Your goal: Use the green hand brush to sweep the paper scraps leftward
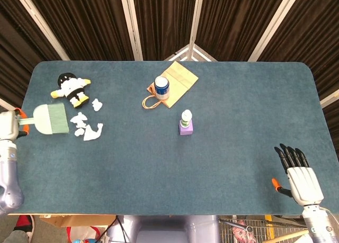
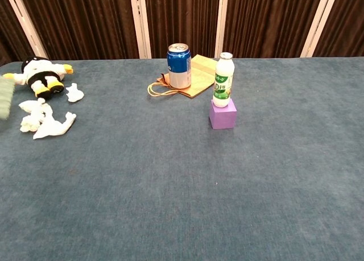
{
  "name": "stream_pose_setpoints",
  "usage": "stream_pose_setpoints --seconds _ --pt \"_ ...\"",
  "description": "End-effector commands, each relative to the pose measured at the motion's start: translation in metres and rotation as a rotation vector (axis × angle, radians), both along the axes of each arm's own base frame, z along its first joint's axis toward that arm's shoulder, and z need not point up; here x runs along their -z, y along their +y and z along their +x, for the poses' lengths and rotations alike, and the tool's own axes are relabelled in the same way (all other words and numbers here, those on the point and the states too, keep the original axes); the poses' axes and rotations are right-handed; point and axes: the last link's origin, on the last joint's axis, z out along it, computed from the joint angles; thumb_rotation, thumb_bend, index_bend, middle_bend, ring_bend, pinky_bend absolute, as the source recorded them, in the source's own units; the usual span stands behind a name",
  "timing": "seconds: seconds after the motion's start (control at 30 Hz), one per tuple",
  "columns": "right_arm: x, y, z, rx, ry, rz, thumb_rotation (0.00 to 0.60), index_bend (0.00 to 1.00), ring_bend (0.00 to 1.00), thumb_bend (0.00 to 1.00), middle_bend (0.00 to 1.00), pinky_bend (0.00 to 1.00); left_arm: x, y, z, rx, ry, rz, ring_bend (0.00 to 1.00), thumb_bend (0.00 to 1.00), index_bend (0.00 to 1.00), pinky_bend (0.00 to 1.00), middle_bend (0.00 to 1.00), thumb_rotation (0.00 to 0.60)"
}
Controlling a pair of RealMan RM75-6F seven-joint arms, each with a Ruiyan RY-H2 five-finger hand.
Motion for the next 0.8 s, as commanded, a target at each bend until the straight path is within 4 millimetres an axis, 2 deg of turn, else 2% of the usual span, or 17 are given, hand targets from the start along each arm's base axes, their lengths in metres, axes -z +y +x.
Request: stream_pose_setpoints --seconds 0.03,0.13,0.23,0.4,0.5,0.63,0.8 --pt "0.001 0.0 0.0 -0.001 0.0 0.003 0.6 0.0 0.0 0.32 0.0 0.01 -0.011 0.002 0.016 0.056 -0.081 0.031 1.0 0.67 0.75 1.0 1.0 0.6" --pt "0.002 -0.001 0.001 -0.001 0.0 0.005 0.6 0.0 0.0 0.32 0.0 0.01 -0.001 0.005 0.033 0.097 -0.109 0.008 1.0 0.67 0.75 1.0 1.0 0.6" --pt "0.001 -0.002 0.0 0.002 -0.002 0.003 0.6 0.0 0.0 0.32 0.0 0.01 0.019 0.007 0.052 0.131 -0.135 -0.036 1.0 0.67 0.75 1.0 1.0 0.6" --pt "0.0 -0.002 -0.002 0.008 -0.007 0.002 0.6 0.0 0.0 0.32 0.0 0.01 0.066 0.008 0.081 0.176 -0.146 -0.137 1.0 0.67 0.74 1.0 1.0 0.6" --pt "-0.001 -0.002 -0.002 0.01 -0.011 0.0 0.6 0.0 0.0 0.32 0.0 0.01 0.091 0.006 0.092 0.189 -0.13 -0.194 1.0 0.67 0.74 1.0 1.0 0.6" --pt "-0.002 -0.002 -0.002 0.015 -0.013 -0.002 0.6 0.0 0.0 0.32 0.0 0.01 0.113 0.002 0.094 0.181 -0.081 -0.237 1.0 0.67 0.74 1.0 1.0 0.6" --pt "-0.003 -0.001 -0.003 0.018 -0.014 -0.006 0.6 0.0 0.0 0.32 0.0 0.01 0.111 -0.002 0.078 0.128 -0.041 -0.232 1.0 0.67 0.75 1.0 1.0 0.6"
